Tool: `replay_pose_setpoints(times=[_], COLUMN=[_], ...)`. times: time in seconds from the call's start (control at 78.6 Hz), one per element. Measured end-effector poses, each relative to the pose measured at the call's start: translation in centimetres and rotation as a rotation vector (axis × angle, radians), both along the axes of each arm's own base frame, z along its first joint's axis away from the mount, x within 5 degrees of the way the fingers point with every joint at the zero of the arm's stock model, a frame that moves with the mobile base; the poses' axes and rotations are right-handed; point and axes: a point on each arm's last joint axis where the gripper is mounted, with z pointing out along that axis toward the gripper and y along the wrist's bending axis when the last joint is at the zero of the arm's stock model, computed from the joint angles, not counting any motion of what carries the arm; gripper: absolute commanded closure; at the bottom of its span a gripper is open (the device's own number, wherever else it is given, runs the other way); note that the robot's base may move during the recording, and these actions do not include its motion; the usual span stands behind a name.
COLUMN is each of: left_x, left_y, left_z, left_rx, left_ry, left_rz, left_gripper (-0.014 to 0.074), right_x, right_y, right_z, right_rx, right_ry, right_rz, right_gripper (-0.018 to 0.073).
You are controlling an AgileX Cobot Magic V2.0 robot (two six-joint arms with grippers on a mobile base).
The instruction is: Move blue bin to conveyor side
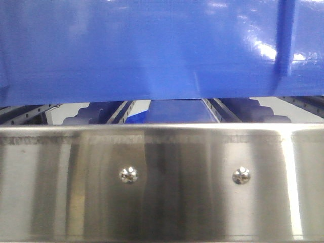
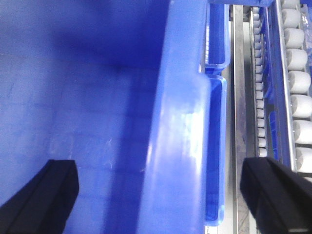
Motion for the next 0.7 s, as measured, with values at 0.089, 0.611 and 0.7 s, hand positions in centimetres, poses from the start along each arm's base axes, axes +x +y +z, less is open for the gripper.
replay_pose_setpoints(times=[0.089, 0.611, 0.7], left_x=[0.1, 0.3, 0.4], left_y=[0.0, -0.2, -0.2], left_z=[-0.1, -1.0, -1.4], left_rx=[0.000, -0.020, -0.020], left_ry=[0.002, 0.036, 0.049], left_rz=[0.000, -0.006, -0.006], left_gripper=[0.0101, 0.0101, 0.0101], right_x=[0.0, 0.0, 0.0], right_y=[0.0, 0.0, 0.0], right_z=[0.0, 0.0, 0.0], right_rx=[0.000, 0.000, 0.000], right_ry=[0.000, 0.000, 0.000], right_rz=[0.000, 0.000, 0.000], right_gripper=[0.0000, 0.0000, 0.0006])
